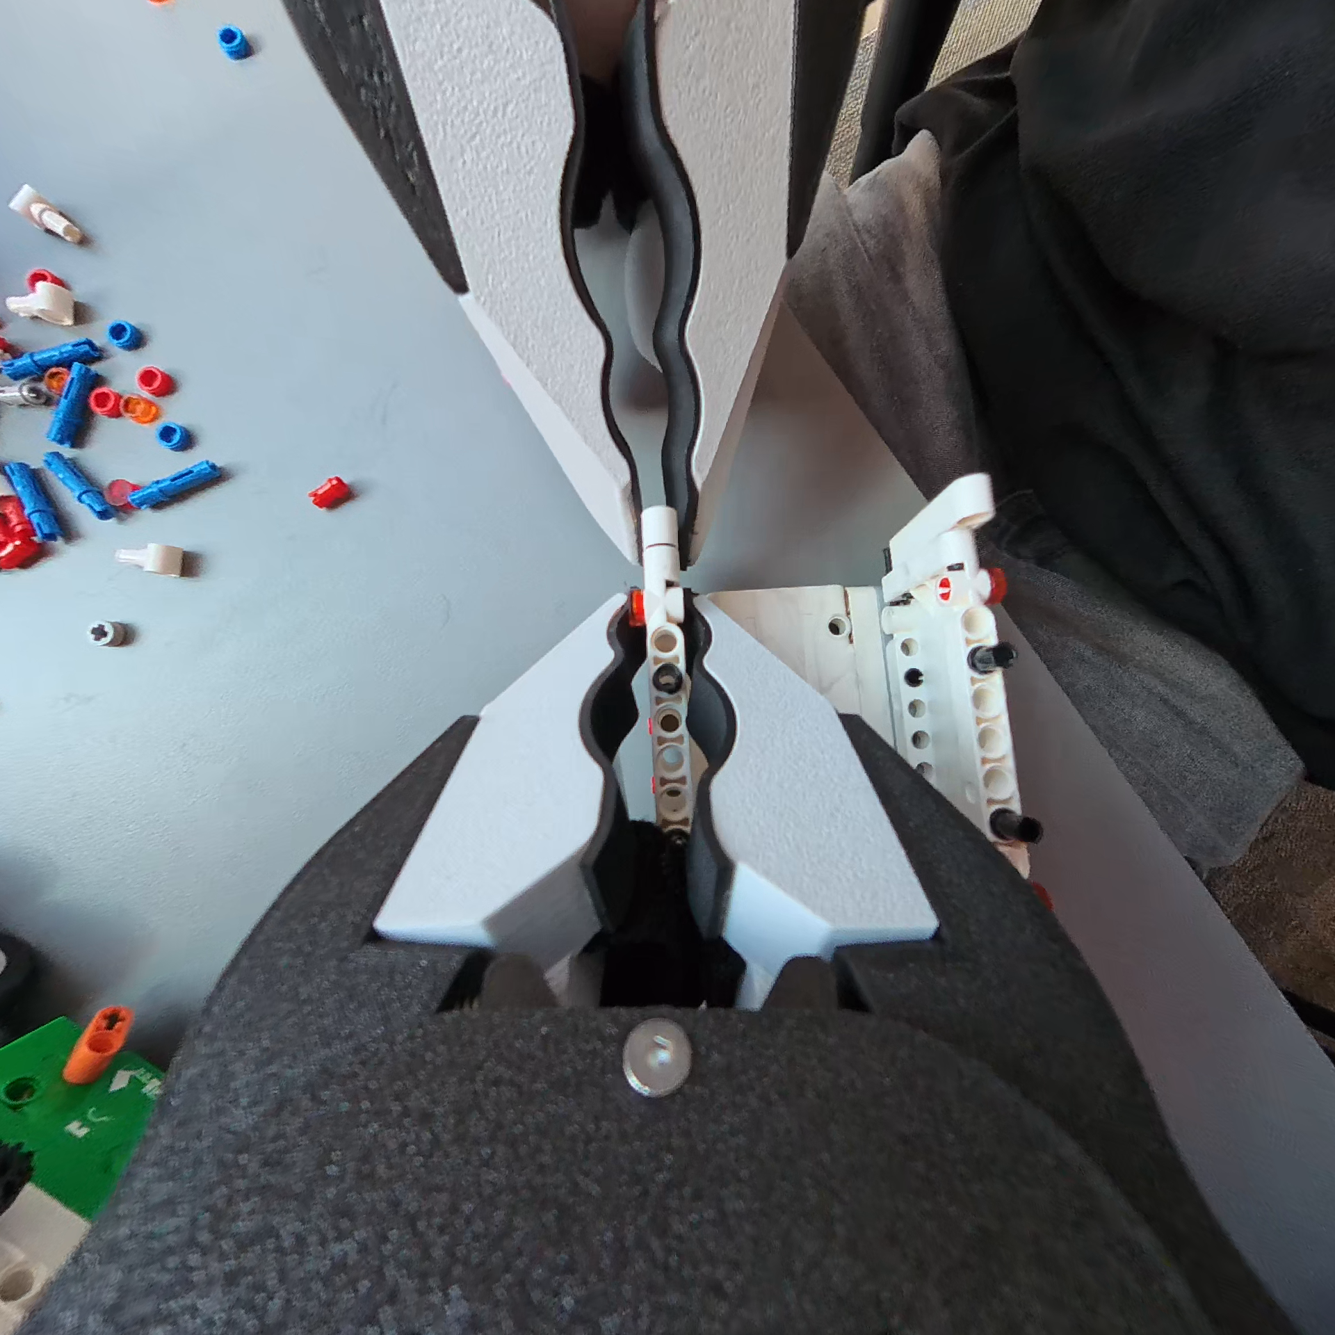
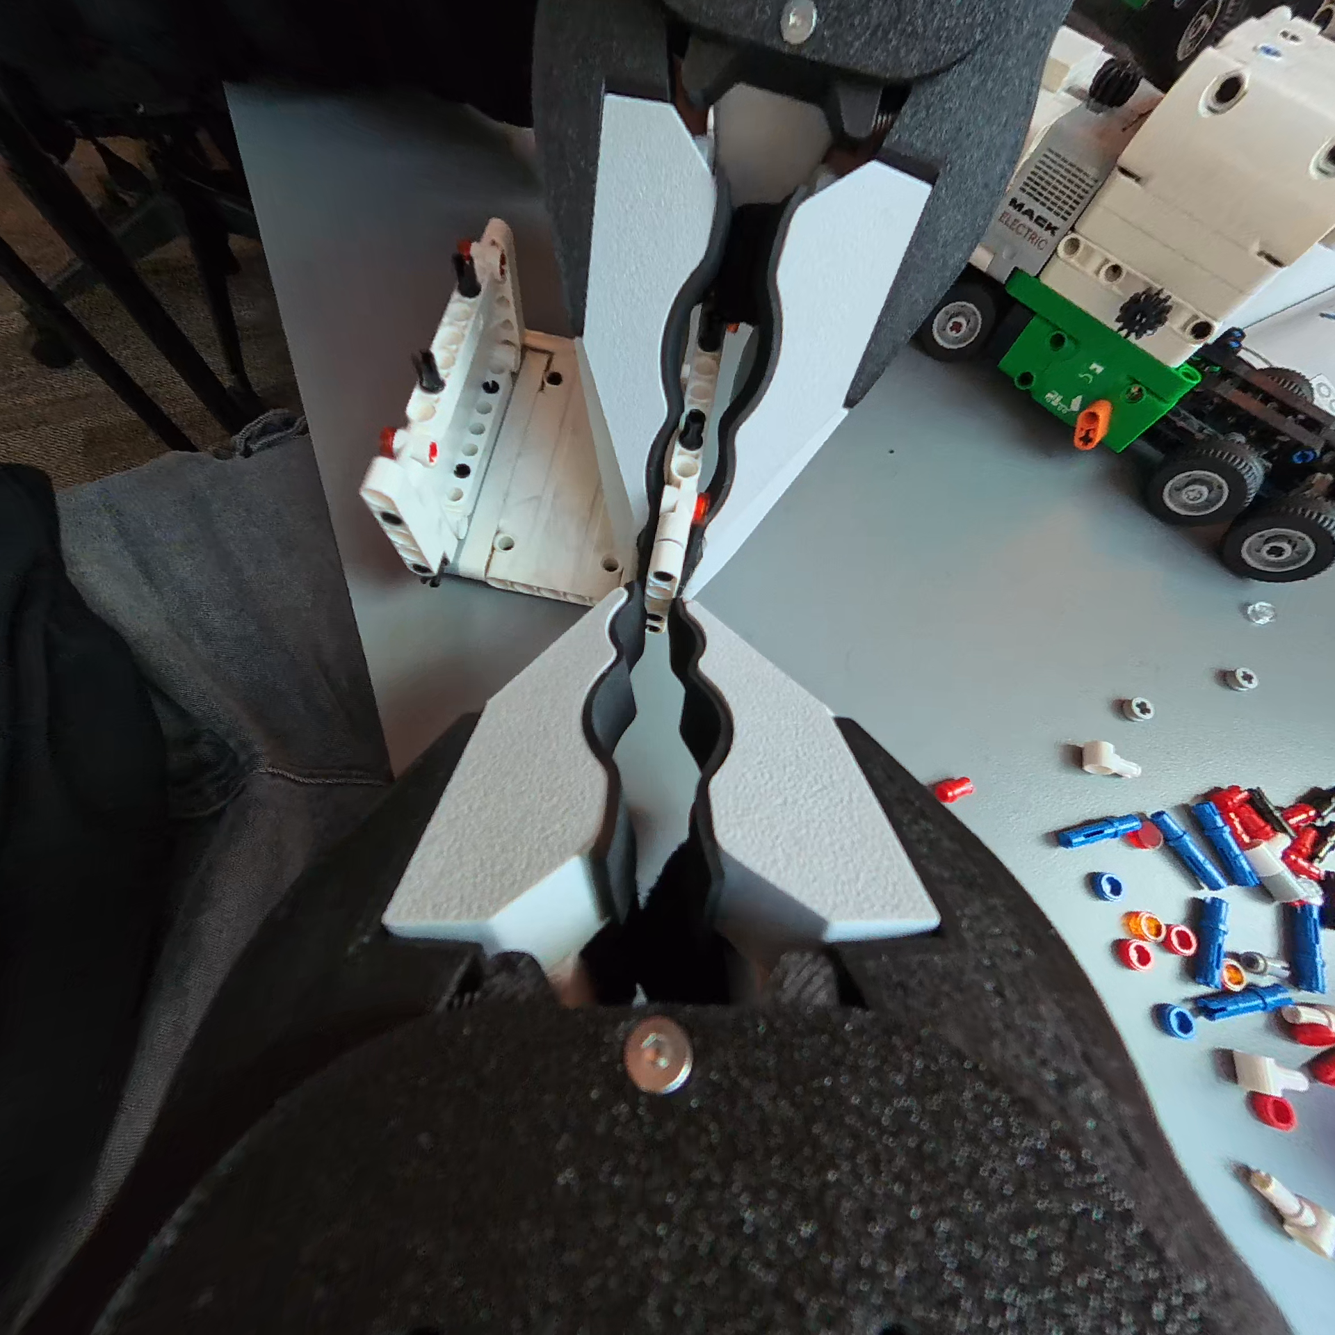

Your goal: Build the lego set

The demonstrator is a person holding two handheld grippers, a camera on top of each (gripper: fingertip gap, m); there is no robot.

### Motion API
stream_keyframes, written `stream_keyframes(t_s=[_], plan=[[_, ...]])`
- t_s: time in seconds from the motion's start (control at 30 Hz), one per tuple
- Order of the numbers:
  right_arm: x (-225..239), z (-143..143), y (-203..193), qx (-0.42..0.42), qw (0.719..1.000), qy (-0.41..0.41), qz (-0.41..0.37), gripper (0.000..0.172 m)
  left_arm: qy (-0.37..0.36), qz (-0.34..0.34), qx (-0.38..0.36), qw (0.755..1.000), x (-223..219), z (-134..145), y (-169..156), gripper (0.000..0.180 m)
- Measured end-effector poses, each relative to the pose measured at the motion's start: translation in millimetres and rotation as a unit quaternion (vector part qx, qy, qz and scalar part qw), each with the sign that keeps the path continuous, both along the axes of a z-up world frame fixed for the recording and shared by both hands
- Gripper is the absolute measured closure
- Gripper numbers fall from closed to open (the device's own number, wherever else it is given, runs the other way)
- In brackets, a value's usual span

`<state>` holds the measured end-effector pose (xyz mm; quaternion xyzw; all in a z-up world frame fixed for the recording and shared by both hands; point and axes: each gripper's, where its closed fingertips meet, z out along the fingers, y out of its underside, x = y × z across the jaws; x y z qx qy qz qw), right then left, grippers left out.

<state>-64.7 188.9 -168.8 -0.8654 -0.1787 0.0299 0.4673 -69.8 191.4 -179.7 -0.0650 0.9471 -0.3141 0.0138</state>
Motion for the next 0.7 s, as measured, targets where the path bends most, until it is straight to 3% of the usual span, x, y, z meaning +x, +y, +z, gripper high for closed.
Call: stream_keyframes(t_s=[0.03,0.27,0.33,0.4,0.47,0.5,0.7], plan=[[1,0,0,0.001,1.000,-0.005,-0.002,0.166,0.001,0.002,-0.002,1.000,1,0,0,0.173],[2,-1,0,-0.008,1.000,0.004,-0.004,0.166,0.014,0.004,0.001,1.000,1,-2,2,0.173],[0,-2,2,-0.037,0.997,0.059,-0.011,0.165,0.017,0.005,0.012,1.000,0,-3,3,0.173],[0,-2,2,-0.058,0.998,0.034,-0.013,0.165,0.015,0.010,0.021,1.000,1,-3,3,0.173],[-4,-8,6,-0.088,0.996,0.011,-0.008,0.144,0.008,0.012,0.030,0.999,2,-2,1,0.173],[-1,-10,9,-0.095,0.995,0.007,-0.017,0.143,0.009,0.011,0.031,0.999,1,-2,0,0.173],[2,-11,7,-0.141,0.990,-0.013,-0.023,0.155,-0.004,0.015,0.027,0.999,4,-2,1,0.173]])
